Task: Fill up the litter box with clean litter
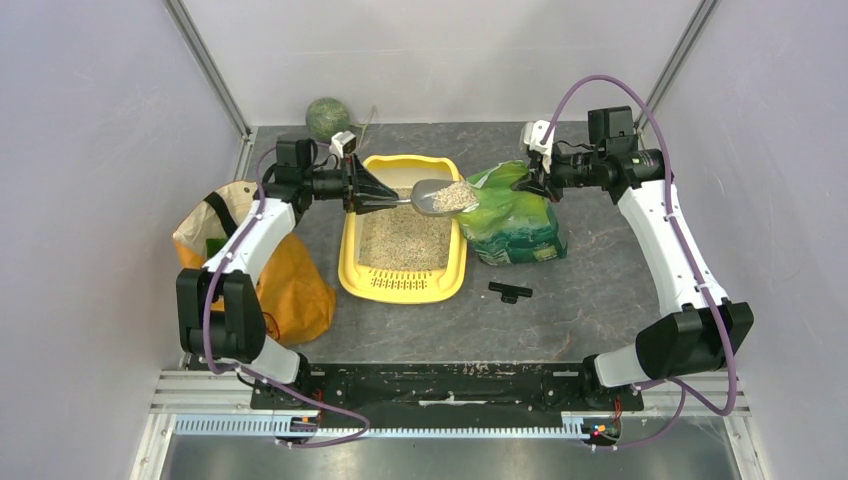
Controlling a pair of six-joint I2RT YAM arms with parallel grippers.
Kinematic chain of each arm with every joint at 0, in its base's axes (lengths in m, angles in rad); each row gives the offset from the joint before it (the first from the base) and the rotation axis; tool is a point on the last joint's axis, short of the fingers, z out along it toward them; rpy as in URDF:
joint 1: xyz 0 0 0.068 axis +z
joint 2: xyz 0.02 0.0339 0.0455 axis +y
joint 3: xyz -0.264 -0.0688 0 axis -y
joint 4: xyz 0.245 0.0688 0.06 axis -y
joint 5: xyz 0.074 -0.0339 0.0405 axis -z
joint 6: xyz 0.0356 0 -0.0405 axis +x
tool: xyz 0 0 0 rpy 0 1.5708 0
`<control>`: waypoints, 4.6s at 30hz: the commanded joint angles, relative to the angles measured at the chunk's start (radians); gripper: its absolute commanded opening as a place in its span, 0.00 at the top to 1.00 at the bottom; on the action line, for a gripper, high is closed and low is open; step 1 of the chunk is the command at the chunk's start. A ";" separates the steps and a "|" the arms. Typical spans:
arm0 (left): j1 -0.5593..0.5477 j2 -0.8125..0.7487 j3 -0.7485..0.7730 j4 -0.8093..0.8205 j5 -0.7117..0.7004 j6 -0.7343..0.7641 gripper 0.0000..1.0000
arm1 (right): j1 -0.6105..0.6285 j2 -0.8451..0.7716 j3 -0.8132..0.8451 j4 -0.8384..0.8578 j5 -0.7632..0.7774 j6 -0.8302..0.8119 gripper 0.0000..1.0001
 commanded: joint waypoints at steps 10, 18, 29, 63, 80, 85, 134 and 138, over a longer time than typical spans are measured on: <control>0.107 -0.108 0.004 -0.159 0.115 0.157 0.98 | 0.019 -0.019 0.066 0.121 -0.047 0.013 1.00; 0.203 -0.163 -0.012 -0.196 0.150 0.160 0.98 | 0.033 -0.013 0.075 0.122 -0.039 0.014 1.00; 0.294 -0.117 0.191 -0.764 -0.026 0.639 0.98 | 0.043 -0.018 0.065 0.130 -0.033 0.017 1.00; -0.252 -0.077 0.729 -1.021 -1.115 1.179 0.98 | 0.043 -0.036 0.036 0.136 -0.020 0.008 1.00; -0.251 0.090 1.002 -1.130 -0.546 1.149 0.98 | 0.043 -0.041 0.032 0.133 -0.025 -0.005 1.00; -0.264 0.149 1.003 -1.112 -0.474 1.117 0.98 | 0.043 -0.048 0.026 0.131 -0.027 -0.012 1.00; -0.586 0.769 1.032 -0.910 -0.581 0.566 0.98 | 0.082 0.036 -0.019 0.205 -0.055 -0.007 1.00; -0.580 0.748 0.990 -0.820 -0.448 0.550 0.98 | 0.090 0.035 -0.023 0.205 -0.052 -0.006 1.00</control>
